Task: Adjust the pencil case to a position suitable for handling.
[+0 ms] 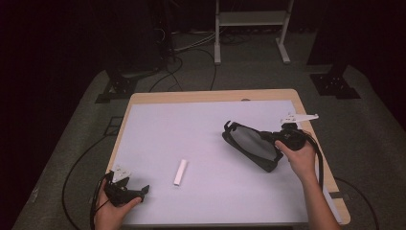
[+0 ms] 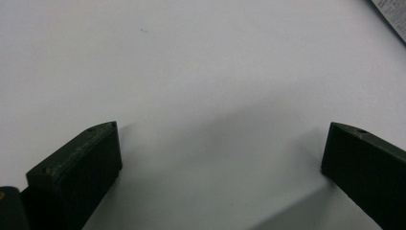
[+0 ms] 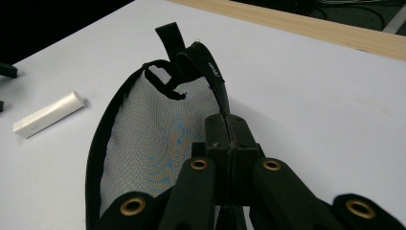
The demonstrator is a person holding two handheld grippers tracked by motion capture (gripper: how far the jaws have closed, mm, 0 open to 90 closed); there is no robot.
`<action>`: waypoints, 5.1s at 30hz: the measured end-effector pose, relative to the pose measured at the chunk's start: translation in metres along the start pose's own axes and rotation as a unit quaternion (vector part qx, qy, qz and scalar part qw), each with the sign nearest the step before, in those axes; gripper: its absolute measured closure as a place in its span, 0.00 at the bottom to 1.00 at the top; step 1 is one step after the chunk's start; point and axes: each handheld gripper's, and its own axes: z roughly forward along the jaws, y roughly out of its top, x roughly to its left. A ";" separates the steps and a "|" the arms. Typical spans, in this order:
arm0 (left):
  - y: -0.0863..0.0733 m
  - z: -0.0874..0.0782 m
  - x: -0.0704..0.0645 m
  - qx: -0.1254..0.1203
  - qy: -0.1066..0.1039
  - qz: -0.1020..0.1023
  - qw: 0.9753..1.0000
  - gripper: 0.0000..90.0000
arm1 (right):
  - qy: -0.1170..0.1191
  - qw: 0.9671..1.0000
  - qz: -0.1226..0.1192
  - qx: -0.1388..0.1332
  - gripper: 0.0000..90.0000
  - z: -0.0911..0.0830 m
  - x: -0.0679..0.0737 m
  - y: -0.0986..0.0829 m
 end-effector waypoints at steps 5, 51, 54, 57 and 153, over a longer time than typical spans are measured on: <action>0.000 0.000 0.000 0.000 0.000 0.000 1.000 0.00 | 0.020 1.000 -0.006 0.005 0.98 0.003 0.004 0.001; 0.000 0.000 0.000 -0.001 0.000 -0.001 1.000 0.00 | 0.193 0.971 -0.108 0.093 0.98 0.039 0.059 0.009; 0.000 0.000 0.000 0.000 0.000 -0.001 1.000 0.00 | 0.200 0.969 -0.108 0.099 0.98 0.042 0.061 0.009; 0.000 0.000 0.000 -0.001 0.000 -0.001 1.000 0.00 | 0.212 0.965 -0.112 0.105 0.98 0.045 0.064 0.009; 0.000 0.000 0.000 0.001 0.000 0.000 1.000 0.00 | -0.078 0.995 -0.044 0.050 0.20 -0.020 0.003 -0.039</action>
